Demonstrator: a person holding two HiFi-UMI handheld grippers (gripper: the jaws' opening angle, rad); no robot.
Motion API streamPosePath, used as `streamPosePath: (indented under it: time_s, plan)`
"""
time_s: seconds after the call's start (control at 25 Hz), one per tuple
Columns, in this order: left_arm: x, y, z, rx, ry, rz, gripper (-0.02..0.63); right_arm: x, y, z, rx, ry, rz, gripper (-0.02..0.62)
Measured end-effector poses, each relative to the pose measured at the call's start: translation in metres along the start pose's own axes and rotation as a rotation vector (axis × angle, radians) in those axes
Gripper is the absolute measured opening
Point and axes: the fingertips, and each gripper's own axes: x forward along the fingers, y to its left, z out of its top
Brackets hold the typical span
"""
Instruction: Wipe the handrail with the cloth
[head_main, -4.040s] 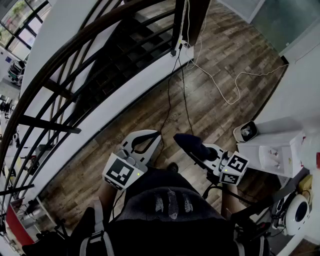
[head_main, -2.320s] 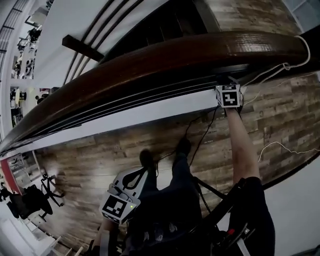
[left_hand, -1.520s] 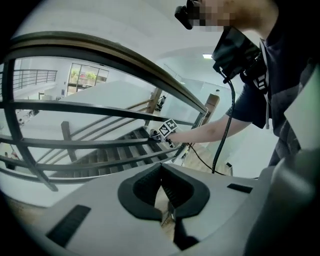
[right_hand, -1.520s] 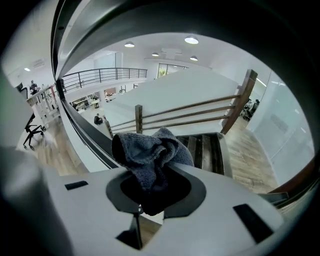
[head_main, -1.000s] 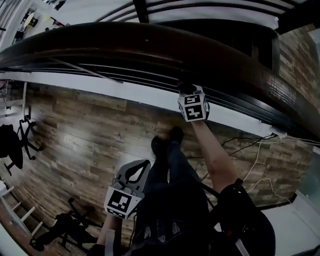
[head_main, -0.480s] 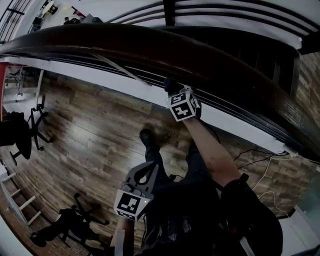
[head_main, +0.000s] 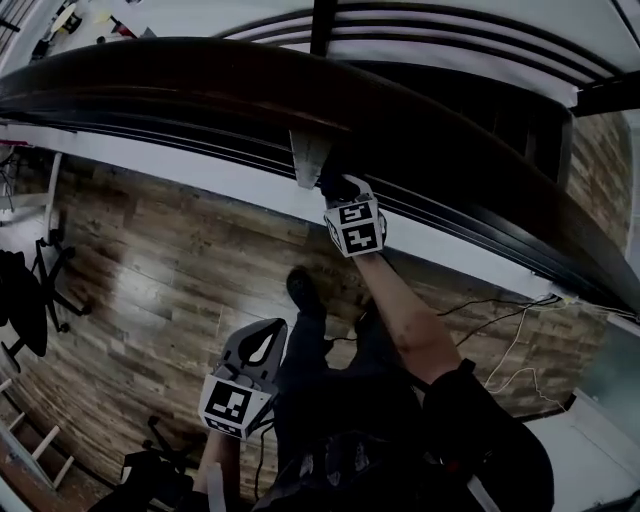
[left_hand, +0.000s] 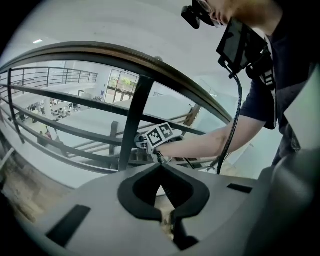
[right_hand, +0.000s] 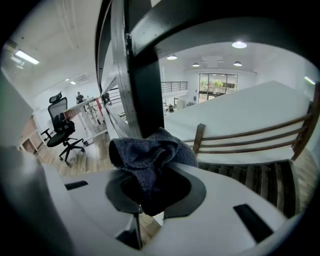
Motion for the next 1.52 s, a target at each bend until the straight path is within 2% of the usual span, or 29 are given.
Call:
streamPosePath:
  time_s: [0.12,0.2,0.28,0.44,0.52,0.6,0.72,0.8,0.96,1.04,1.32,1.52]
  plan:
    - [-0.001,0.009,0.007,-0.019,-0.02,-0.031,0.008,-0.012,0.0,0.003,0.034,0.012,0.006,0.055]
    - [0.001,0.008,0.011,-0.013,-0.021,-0.062,0.008,-0.044,0.005,0.012,0.016,-0.001,0.028,0.055]
    - [0.002,0.006,0.017,0.005,-0.02,-0.093,0.008,-0.09,0.015,0.034,-0.025,-0.052,0.052,0.055]
    - [0.005,0.0,0.041,0.077,-0.037,-0.137,0.008,-0.159,0.031,0.108,-0.038,-0.22,0.093,0.055]
    - [0.005,-0.008,0.053,0.116,-0.048,-0.156,0.008,-0.174,0.031,0.137,-0.048,-0.272,0.067,0.055]
    - [0.004,-0.015,0.063,0.162,-0.053,-0.16,0.008,-0.168,0.02,0.148,-0.07,-0.26,-0.003,0.055]
    - [-0.001,-0.021,0.069,0.222,-0.043,-0.149,0.008,-0.139,0.003,0.147,-0.103,-0.19,-0.082,0.055]
    - [-0.003,-0.022,0.068,0.238,-0.032,-0.142,0.008,-0.126,-0.001,0.147,-0.179,-0.132,-0.103,0.055]
    - [-0.008,-0.031,0.063,0.256,-0.005,-0.111,0.008,-0.124,0.0,0.136,-0.329,-0.036,-0.079,0.055]
    - [-0.01,-0.043,0.069,0.276,0.003,-0.11,0.008,-0.134,-0.003,0.126,-0.372,0.003,-0.067,0.055]
    - [0.027,-0.1,0.105,0.414,0.0,-0.132,0.008,-0.171,-0.075,0.087,-0.304,0.037,-0.109,0.055]
    - [0.054,-0.174,0.103,0.5,0.025,-0.192,0.008,-0.225,-0.129,0.037,-0.284,0.045,-0.145,0.055]
